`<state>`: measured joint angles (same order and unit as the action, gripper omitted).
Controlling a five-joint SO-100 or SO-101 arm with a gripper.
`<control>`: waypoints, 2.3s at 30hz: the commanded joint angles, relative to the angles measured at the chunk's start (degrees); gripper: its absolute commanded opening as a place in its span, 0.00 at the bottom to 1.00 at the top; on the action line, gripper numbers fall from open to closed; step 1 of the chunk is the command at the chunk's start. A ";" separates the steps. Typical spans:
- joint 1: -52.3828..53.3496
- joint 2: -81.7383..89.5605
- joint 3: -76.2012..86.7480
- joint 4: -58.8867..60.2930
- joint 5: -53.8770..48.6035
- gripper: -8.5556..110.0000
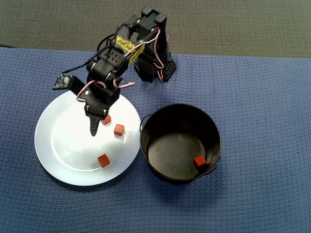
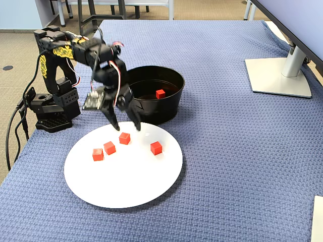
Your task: Pick up the red cubes from the white plate and place them in the black recipient
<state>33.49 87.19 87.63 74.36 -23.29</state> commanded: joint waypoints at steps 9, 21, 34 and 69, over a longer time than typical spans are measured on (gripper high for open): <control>-6.15 0.79 8.26 -1.93 17.49 0.26; -10.20 1.23 12.57 -2.20 7.91 0.29; -7.65 -3.87 11.07 -3.96 -2.29 0.29; -7.38 0.09 7.82 -3.60 -0.88 0.07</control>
<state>26.89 79.10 99.93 67.24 -27.42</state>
